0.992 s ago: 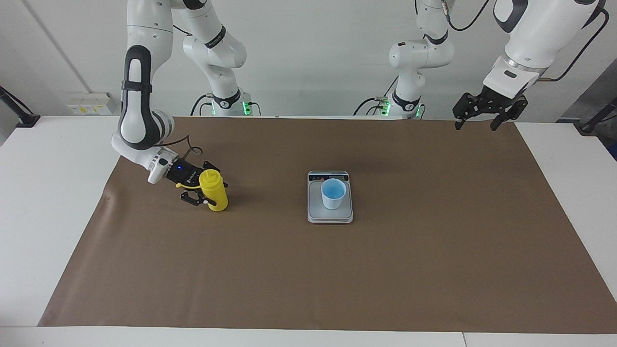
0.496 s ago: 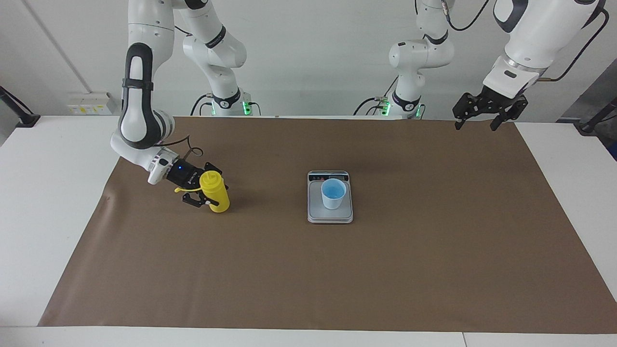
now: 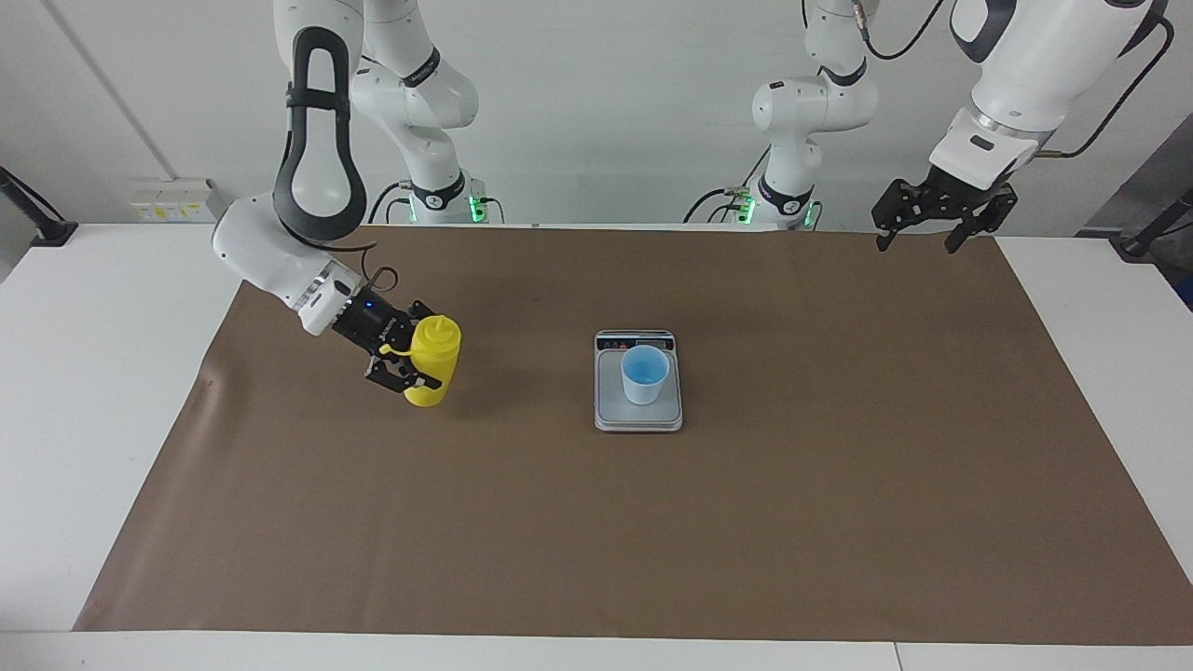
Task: Pour seasoning into cup on scale with both arms
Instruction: 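Grasp the yellow bottle with the right gripper and lift it toward the scale, then tilt the yellow bottle over the blue cup with the right gripper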
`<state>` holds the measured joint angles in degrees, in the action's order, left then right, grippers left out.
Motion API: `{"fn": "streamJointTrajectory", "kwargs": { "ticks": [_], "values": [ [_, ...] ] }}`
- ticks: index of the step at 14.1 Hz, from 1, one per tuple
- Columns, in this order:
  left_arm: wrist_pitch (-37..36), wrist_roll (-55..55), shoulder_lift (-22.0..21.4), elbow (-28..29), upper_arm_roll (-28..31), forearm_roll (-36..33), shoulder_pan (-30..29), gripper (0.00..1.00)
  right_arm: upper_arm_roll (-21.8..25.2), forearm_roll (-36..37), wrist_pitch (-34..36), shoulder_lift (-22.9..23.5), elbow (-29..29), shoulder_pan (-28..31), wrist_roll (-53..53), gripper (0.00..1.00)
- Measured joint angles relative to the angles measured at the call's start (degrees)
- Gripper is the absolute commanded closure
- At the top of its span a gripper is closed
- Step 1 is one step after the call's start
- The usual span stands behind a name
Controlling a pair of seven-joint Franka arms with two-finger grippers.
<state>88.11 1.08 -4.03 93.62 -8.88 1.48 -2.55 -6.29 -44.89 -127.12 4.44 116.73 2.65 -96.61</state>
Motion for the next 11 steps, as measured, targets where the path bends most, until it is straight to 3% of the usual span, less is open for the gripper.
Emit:
{"fn": "streamJointTrajectory", "kwargs": {
  "ticks": [3, 8, 11],
  "values": [
    [0.24, 0.0, -0.01, -0.15, 0.2, 0.0, -0.03, 0.0, -0.09, 9.96, -0.85, 0.0, -2.71, -4.33, 13.48, 1.0],
    [1.73, 1.25, -0.03, -0.18, 0.21, 0.0, -0.03, 0.0, -0.26, 28.45, -9.81, 0.63, -3.25, -14.64, 34.76, 1.0],
    [2.59, 1.37, -0.03, -0.17, 0.19, 0.0, -0.03, 0.0, -0.33, 39.38, -10.53, 2.17, -4.31, -19.72, 44.98, 1.0]
  ]
}}
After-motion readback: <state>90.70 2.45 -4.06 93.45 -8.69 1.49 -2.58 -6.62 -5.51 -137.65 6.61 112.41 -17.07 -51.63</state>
